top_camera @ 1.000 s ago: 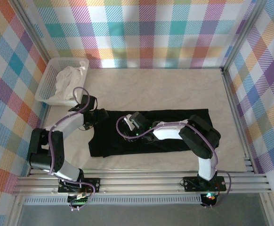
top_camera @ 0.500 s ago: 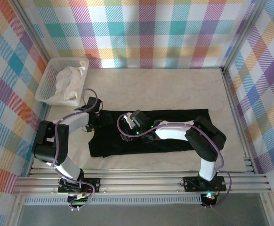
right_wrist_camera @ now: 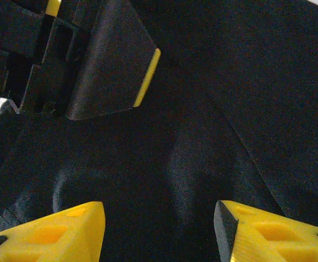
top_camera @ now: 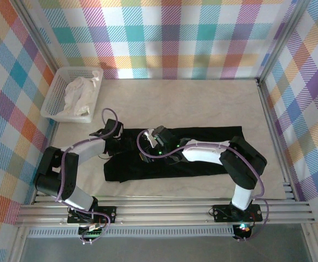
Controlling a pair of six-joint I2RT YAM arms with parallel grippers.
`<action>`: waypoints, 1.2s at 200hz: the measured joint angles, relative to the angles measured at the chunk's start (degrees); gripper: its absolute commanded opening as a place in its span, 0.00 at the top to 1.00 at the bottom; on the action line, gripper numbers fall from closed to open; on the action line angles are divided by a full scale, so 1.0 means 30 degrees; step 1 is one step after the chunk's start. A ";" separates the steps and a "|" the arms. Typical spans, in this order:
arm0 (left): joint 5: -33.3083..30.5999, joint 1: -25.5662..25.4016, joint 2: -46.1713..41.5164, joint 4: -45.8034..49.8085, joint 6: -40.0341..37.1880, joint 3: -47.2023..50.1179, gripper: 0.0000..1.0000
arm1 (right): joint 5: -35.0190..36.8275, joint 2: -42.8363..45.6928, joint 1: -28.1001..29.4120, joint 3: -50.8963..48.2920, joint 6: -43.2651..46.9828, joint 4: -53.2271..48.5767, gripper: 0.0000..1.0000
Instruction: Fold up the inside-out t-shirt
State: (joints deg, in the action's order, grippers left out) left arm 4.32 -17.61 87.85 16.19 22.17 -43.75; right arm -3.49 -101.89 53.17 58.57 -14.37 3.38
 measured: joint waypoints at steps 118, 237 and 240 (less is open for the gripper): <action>0.2040 -0.0291 0.0248 -0.2805 0.0525 0.0787 1.00 | 0.1027 0.1020 -0.0007 -0.0036 0.0080 -0.1100 0.42; -0.7016 0.0933 -0.1370 0.9158 -0.1836 -0.7140 1.00 | 0.2025 0.7555 -0.3592 -0.3242 0.0153 -0.1443 0.38; -0.7417 0.0962 -0.1268 0.9537 -0.2033 -0.7461 1.00 | 0.2025 0.7657 -0.3636 -0.3330 0.0153 -0.1435 0.38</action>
State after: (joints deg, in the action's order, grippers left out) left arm -17.93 -14.72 84.05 44.80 16.08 -66.13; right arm 2.59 -78.91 42.26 48.58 -13.91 -0.93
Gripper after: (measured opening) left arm 0.058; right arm 0.615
